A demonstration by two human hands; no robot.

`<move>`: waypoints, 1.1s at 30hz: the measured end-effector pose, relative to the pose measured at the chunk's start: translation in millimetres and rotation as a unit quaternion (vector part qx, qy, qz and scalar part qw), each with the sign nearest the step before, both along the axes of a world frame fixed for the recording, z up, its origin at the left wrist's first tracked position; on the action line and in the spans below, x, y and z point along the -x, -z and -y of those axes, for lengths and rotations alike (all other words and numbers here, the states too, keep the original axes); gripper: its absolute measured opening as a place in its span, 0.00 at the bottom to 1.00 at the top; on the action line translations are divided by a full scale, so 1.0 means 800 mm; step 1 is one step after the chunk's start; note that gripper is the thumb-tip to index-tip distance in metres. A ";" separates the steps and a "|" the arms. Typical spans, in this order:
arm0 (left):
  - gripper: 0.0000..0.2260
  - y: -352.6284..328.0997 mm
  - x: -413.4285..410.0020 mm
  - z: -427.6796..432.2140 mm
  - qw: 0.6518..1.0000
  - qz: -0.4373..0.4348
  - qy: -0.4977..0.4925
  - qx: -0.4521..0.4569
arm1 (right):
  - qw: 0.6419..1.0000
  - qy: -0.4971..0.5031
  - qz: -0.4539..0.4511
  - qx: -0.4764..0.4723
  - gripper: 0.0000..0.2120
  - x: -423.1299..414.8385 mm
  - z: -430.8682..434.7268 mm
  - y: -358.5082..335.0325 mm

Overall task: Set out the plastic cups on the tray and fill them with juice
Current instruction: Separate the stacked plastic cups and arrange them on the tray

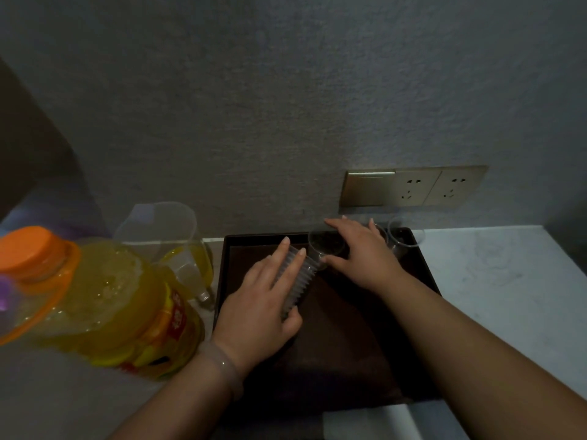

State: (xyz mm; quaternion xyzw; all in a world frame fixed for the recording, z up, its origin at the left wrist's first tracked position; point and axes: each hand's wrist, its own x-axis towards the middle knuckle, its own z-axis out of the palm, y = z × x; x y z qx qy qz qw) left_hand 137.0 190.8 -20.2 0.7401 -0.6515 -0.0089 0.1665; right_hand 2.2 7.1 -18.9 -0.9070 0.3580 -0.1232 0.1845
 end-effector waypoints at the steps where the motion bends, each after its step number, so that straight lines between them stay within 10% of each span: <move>1: 0.39 0.000 0.000 0.000 1.000 -0.001 0.000 0.001 | 1.000 0.001 -0.002 0.003 0.35 0.000 0.000 0.000; 33: 0.38 0.003 -0.004 0.008 1.000 -0.007 0.002 -0.011 | 0.995 0.080 0.059 0.001 0.40 0.039 0.011 -0.026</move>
